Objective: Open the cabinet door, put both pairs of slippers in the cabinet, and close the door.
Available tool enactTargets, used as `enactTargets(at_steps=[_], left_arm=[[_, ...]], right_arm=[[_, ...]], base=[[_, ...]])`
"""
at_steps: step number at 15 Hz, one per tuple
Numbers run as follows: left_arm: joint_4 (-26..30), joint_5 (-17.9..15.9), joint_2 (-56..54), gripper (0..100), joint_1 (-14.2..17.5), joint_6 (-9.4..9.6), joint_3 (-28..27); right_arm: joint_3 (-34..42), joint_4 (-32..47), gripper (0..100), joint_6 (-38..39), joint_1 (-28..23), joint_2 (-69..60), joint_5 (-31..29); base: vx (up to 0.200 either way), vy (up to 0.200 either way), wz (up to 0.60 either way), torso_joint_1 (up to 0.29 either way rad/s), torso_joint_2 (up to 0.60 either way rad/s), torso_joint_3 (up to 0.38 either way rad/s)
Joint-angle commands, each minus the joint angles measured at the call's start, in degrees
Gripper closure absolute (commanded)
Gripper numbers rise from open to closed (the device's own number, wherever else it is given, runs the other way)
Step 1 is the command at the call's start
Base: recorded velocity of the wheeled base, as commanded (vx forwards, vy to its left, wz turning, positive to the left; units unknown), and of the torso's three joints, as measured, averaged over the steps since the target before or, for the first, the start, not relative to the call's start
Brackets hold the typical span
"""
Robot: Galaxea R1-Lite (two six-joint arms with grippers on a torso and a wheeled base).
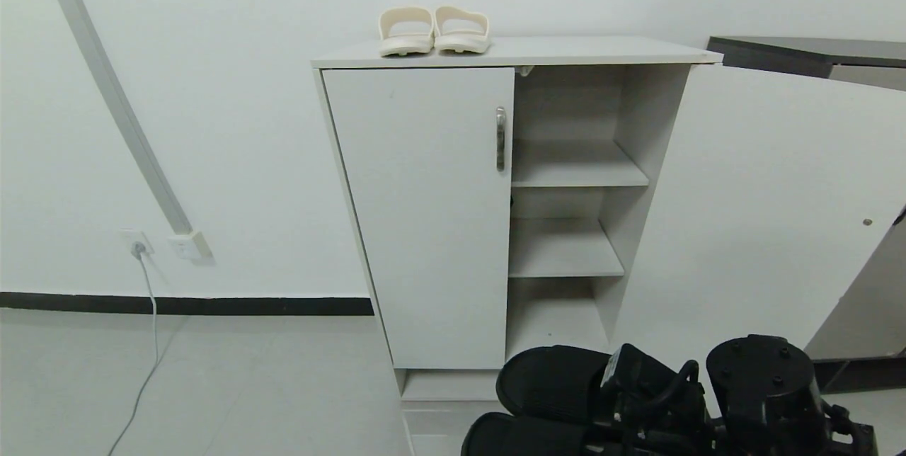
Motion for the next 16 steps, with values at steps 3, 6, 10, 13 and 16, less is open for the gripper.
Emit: enactTargets(at_steps=[3,6,10,13,16], left_arm=[[-1.15,-6.99,-9.45,100,-2.24,2.25,4.94],[-1.06,-11.3,-9.45,100,-2.15,3.74,4.94],[-6.25,-1.46,-9.45,100,-2.15,4.36,7.75],[-6.95,-6.47,-9.45,100,-2.15,4.27,8.98],[-6.95,-8.49,-9.45,100,-2.15,4.71,8.98]], right_arm=[[-0.04,0.04,100,0.01,0.1,0.75,-0.27],[-0.57,0.04,100,0.01,0.19,1.01,-0.36],[-3.38,-0.31,100,3.09,1.15,2.77,-7.12],[-6.19,-2.69,100,5.11,1.59,5.58,-12.49],[-13.93,-4.8,100,11.08,4.32,12.44,-27.34]], base=[[0.0,0.0,0.0,0.0,0.0,0.0],[0.0,0.0,0.0,0.0,0.0,0.0],[0.0,0.0,0.0,0.0,0.0,0.0],[0.0,0.0,0.0,0.0,0.0,0.0],[0.0,0.0,0.0,0.0,0.0,0.0]])
